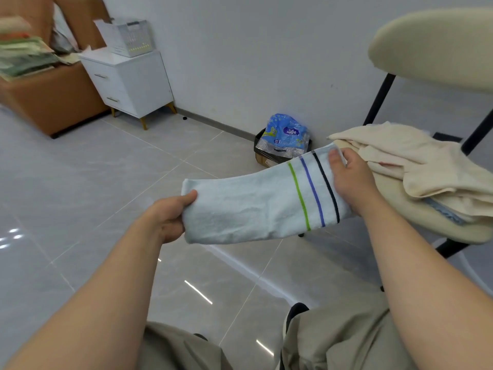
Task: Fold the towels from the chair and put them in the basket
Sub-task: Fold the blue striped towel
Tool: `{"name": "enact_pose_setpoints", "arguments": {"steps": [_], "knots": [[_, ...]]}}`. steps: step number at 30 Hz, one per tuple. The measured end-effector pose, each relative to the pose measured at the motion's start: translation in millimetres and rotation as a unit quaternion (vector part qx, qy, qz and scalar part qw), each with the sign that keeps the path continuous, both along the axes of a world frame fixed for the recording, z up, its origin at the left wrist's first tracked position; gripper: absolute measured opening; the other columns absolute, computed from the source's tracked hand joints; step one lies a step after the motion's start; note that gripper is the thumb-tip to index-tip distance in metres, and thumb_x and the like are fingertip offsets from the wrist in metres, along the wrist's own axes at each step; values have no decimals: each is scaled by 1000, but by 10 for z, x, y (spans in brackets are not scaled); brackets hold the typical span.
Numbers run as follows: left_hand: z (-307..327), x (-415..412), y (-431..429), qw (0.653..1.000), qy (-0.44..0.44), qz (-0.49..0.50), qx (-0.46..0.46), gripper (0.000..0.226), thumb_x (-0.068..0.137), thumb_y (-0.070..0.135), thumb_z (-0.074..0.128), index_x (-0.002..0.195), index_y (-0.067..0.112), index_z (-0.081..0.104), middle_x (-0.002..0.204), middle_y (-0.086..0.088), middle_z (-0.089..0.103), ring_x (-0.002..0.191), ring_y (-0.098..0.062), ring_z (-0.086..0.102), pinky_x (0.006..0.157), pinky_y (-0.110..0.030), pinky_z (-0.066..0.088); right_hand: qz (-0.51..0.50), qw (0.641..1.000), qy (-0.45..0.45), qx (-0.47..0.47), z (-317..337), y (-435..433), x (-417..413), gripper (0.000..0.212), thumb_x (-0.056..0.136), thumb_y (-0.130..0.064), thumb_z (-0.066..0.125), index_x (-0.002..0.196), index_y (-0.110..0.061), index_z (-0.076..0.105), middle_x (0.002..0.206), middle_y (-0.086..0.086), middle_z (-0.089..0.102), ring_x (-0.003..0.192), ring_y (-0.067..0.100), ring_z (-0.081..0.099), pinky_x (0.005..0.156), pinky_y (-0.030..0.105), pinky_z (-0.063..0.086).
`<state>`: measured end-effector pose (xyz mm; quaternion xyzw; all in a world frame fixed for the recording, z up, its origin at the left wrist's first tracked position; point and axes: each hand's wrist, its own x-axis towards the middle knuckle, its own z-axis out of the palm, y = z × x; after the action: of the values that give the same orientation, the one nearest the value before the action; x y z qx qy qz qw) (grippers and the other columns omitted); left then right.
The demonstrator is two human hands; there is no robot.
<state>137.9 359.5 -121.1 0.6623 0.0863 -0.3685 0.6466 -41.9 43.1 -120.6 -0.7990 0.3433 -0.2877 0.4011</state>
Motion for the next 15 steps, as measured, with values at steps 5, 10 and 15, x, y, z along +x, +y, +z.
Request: {"name": "enact_pose_setpoints", "arguments": {"steps": [5, 10, 15], "knots": [[-106, -12, -46, 949, -284, 8, 139, 23, 102, 38, 51, 109, 18, 59, 105, -3, 65, 95, -24, 62, 82, -43, 52, 7, 1000, 5, -8, 10, 2, -15, 41, 105, -47, 39, 98, -12, 57, 91, 2, 64, 84, 21, 56, 71, 33, 37], [-67, -85, -104, 859, -449, 0, 245, 24, 105, 38, 39, 98, 17, 48, 80, 9, 51, 69, -5, 44, 69, -34, 32, 0, 1000, 9, 5, 25, -14, -30, 44, 105, -49, 37, 101, -10, 56, 95, 4, 64, 89, 24, 58, 73, 36, 42], [-21, -52, -125, 861, -452, 8, 235, 27, 104, 42, 39, 99, 18, 51, 83, 7, 54, 75, -15, 48, 71, -34, 35, -15, 1000, 3, 16, 6, -55, -56, 43, 104, -49, 37, 101, -11, 57, 97, 5, 65, 93, 26, 61, 83, 40, 47]]}}
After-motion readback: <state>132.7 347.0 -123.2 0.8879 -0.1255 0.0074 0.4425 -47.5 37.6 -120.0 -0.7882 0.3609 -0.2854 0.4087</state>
